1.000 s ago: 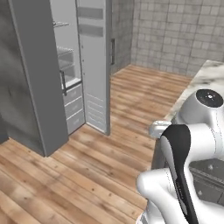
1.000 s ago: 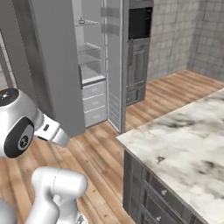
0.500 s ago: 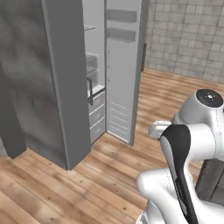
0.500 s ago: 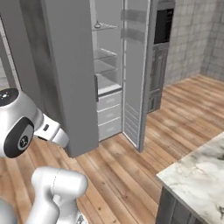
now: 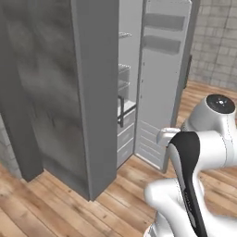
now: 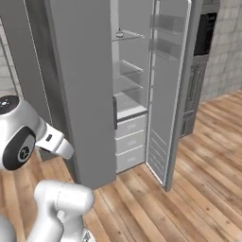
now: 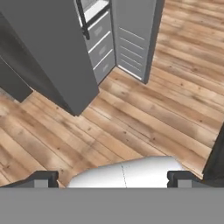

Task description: Grab the garlic and lemon from the fridge, place them in the blender, close the lid, and turn on the blender to create a marinade.

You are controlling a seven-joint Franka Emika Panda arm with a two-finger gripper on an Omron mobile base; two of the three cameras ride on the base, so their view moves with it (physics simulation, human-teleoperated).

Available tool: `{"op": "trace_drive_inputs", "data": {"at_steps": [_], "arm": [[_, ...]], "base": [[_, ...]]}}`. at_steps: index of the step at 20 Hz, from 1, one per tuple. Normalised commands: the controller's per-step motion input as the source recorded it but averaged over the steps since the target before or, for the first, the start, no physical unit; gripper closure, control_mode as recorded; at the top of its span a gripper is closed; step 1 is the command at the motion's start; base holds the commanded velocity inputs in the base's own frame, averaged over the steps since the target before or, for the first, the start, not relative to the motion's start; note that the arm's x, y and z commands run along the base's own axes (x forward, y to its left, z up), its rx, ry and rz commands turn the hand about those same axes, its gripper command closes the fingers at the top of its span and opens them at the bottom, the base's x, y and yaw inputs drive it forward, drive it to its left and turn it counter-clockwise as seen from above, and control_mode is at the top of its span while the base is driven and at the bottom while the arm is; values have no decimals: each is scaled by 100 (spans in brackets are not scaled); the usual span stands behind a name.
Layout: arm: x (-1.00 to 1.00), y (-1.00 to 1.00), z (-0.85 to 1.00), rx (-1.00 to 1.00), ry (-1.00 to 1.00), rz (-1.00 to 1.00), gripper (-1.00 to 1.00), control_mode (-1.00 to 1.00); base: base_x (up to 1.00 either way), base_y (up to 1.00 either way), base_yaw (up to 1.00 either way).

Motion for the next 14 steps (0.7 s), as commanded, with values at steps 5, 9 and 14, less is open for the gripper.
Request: {"op": "trace_drive_inputs", "data": {"at_steps": [5, 9, 14], "arm": [[0, 0, 0, 0, 0, 0, -100, 100], [0, 0, 0, 0, 0, 0, -100, 100], [0, 0, 0, 0, 0, 0, -100, 100]], "base": [[100, -6, 30], [100, -47, 38], [98, -66, 38]]}}
